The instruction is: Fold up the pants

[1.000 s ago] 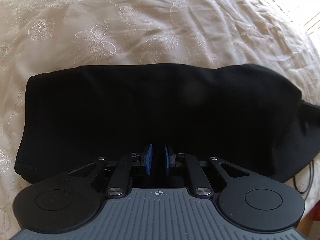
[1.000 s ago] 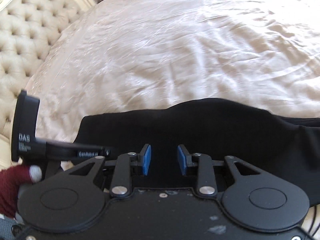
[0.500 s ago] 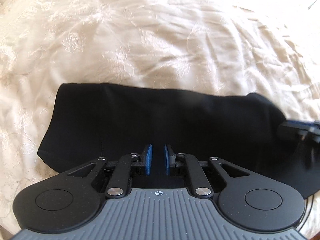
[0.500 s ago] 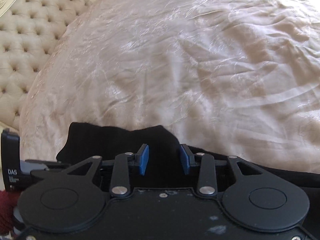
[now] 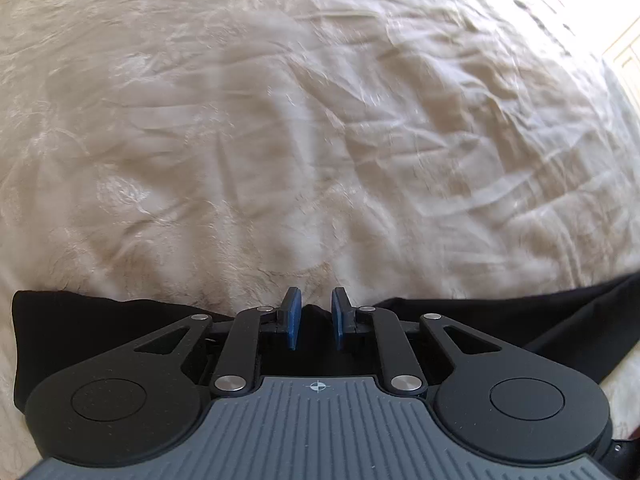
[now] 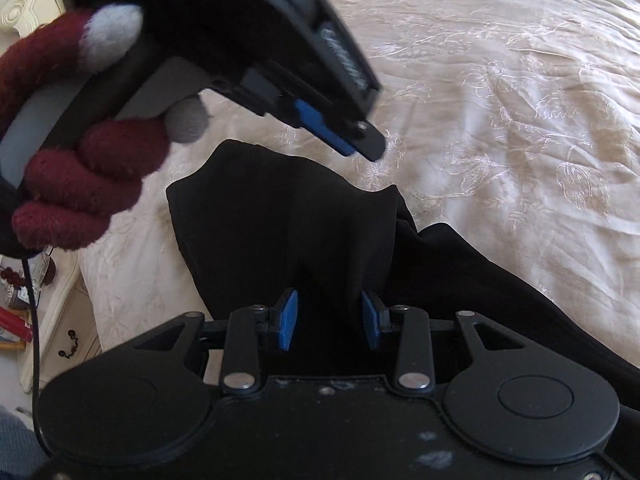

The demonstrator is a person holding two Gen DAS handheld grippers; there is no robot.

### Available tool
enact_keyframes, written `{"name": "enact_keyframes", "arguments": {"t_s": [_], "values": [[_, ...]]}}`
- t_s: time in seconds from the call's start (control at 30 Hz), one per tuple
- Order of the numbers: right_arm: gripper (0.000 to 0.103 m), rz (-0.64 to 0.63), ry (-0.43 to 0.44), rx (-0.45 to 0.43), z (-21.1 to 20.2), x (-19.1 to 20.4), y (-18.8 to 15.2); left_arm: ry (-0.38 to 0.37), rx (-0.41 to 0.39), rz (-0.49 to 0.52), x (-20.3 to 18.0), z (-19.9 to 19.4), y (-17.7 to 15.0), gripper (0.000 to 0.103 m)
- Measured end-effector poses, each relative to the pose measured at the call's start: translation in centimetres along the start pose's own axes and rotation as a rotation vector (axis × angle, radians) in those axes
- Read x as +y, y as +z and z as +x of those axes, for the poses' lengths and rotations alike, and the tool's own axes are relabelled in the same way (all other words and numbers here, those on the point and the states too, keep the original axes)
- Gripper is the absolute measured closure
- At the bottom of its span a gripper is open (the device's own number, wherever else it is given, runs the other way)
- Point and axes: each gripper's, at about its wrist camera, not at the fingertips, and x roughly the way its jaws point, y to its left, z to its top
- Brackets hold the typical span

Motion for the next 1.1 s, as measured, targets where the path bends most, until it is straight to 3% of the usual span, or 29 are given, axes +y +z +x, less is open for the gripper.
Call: {"name": "enact_keyframes", "arguments": {"t_s": [0.13,0.27,0.33,0.5,0.67,0.73,0.83,0.93,1.1], "values": [[0.065,-0.015,-0.016,-0.011,-0.1,0.4,0.0,0.088,0.093,0.113,-1.4,2.0,-0.2,0.084],[0.065,-0.005,-0.027,-0.015,-0.3,0.6,-0.2,0.043,0.061,0.061,0.3,1.0,-1.2,0.09],[0.065,-0.007,-0.039,-0.02,-0.5,0.7,-0.2,0.035,0.023,0.01,1.3,0.2,-1.9,0.092],[0.065,0.001,-0.074,-0.052,-1.6,0.2,0.2,0.026,-0.176,-0.072,2.8,-3.7,-4.3,0.093],[0.064,0.04,-0.061,-0.046,-1.5,-1.6,1.6,-0.022,-0.303,-0.184,4.7,-5.8,-5.5,0.093],[0.064,0.044,-0.049,-0.023,-0.7,-2.4,2.3,-0.003,-0.33,-0.224,5.3,-5.8,-5.4,0.093],[0.063,0.043,-0.034,0.024,0.6,-3.2,3.1,0.013,-0.337,-0.307,7.1,-5.6,-5.6,0.093],[0.063,0.058,-0.004,0.057,1.8,-4.0,3.7,0.066,-0.294,-0.359,8.7,-4.5,-6.4,0.093],[0.062,0.095,0.04,0.091,3.5,-5.0,4.9,0.111,-0.209,-0.372,10.1,-2.3,-9.1,0.093]]}}
